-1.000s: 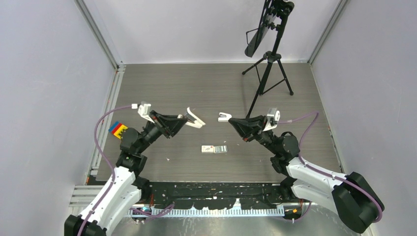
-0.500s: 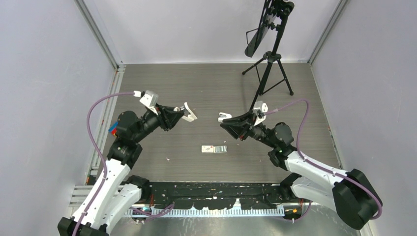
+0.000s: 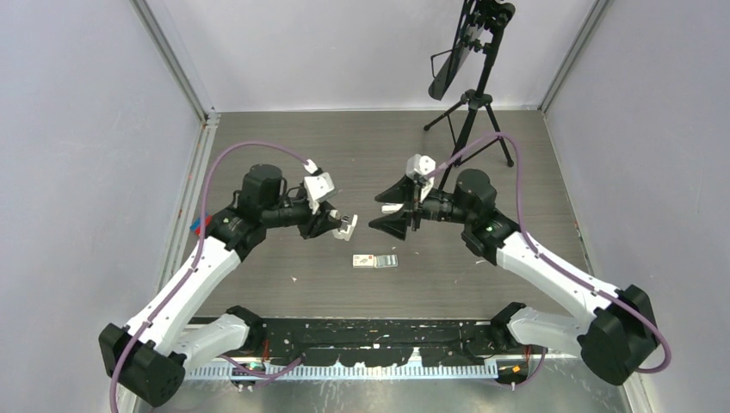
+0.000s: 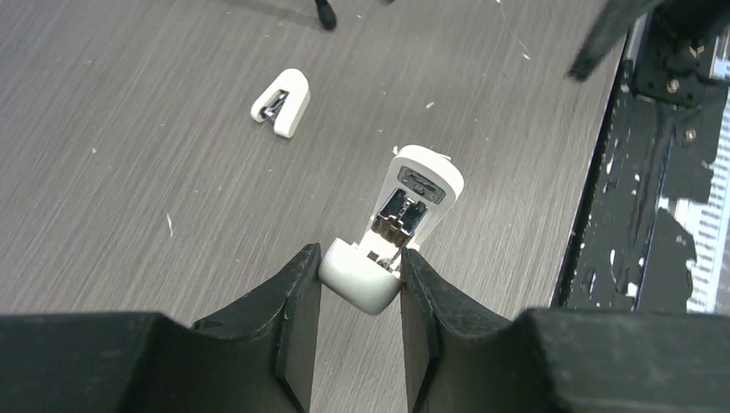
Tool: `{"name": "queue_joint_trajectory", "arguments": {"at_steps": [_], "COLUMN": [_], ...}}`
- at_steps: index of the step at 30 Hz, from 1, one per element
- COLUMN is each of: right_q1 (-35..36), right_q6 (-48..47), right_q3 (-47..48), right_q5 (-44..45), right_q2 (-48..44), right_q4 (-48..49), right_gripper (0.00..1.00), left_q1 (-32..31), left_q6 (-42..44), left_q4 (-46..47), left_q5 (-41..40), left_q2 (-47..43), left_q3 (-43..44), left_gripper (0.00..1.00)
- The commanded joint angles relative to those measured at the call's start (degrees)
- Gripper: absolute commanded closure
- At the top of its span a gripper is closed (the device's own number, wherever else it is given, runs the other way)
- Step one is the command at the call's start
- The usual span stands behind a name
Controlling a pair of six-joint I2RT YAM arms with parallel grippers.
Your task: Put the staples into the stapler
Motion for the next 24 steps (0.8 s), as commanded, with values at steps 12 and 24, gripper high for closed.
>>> {"name": "queue_joint_trajectory", "arguments": {"at_steps": [12, 24], "right_q1": [8.16, 12.17], "right_q6": [-15.01, -16.24], "right_q3": [15.24, 15.34], "right_q5": [8.16, 18.38], "right_q2": [12.45, 13.38], "right_q4": [-24.50, -31.19], "right_gripper": [0.32, 0.40], "left_q1": [-6.44, -7.24], "left_q6": [9.21, 6.25], "left_q4": [-2.54, -0.61], "left_q5": [-1.88, -5.65], "left_q2": [3.66, 1.73], "left_q3": [5.19, 4.16], "left_gripper": [1.00, 1.00]}}
